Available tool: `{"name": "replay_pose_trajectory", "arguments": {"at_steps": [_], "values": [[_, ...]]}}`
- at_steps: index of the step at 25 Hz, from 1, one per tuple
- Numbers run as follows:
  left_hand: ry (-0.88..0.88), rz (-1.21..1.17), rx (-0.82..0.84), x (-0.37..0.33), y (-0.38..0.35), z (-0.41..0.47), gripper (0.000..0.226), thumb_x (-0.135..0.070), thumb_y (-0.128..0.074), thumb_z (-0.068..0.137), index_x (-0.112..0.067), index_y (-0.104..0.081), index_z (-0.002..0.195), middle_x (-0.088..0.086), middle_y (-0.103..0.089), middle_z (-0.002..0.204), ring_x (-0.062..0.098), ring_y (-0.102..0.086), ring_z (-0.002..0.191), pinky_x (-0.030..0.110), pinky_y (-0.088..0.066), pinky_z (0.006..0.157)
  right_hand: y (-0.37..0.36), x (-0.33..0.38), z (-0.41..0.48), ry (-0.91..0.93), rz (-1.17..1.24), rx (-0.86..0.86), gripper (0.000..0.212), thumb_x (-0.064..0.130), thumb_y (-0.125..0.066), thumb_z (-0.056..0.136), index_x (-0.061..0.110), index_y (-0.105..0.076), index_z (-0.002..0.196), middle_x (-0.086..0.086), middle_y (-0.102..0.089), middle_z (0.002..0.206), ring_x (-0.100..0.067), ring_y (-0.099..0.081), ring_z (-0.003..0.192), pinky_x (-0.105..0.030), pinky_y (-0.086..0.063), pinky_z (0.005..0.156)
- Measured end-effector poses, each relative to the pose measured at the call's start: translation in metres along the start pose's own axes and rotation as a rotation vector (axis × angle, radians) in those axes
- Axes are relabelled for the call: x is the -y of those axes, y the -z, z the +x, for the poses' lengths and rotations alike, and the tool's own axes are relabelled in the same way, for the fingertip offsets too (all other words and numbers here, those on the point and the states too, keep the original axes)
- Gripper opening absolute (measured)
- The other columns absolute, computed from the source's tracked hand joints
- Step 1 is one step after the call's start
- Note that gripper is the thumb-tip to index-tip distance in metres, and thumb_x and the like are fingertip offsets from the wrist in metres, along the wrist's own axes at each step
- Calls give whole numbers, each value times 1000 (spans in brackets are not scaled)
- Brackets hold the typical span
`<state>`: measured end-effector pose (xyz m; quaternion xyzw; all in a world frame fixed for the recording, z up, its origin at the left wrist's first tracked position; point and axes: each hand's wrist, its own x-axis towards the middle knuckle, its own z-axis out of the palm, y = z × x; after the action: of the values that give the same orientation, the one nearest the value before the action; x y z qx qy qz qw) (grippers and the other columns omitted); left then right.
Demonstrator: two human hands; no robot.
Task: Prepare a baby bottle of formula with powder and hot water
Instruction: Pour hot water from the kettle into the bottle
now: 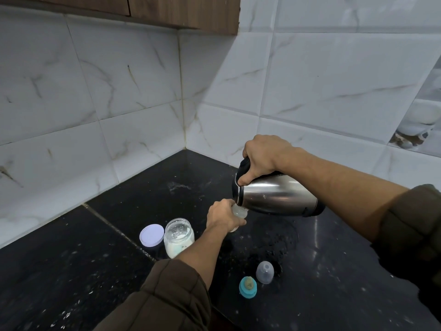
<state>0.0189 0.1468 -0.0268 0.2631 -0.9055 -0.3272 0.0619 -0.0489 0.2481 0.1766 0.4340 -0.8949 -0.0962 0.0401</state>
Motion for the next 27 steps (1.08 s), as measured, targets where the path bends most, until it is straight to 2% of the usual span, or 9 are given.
{"name": "replay_pose_trajectory", "arguments": {"at_steps": [10, 27], "values": [[12, -28, 19, -2, -2, 4, 48, -39, -91, 64, -26, -70, 105, -4, -73, 95, 16, -68, 94, 37, -58, 87, 2, 1, 9, 51, -41, 5, 66, 78, -78, 55, 16, -67, 74, 0, -63, 67, -23, -61, 64, -28, -41, 51], [6, -50, 3, 0, -3, 7, 52, -42, -91, 64, -25, -69, 109, -3, -73, 100, 17, -68, 98, 37, -57, 88, 6, 7, 16, 113, -96, 11, 63, 74, -80, 60, 15, -62, 71, 0, -58, 64, -20, -54, 58, -27, -37, 50]]}}
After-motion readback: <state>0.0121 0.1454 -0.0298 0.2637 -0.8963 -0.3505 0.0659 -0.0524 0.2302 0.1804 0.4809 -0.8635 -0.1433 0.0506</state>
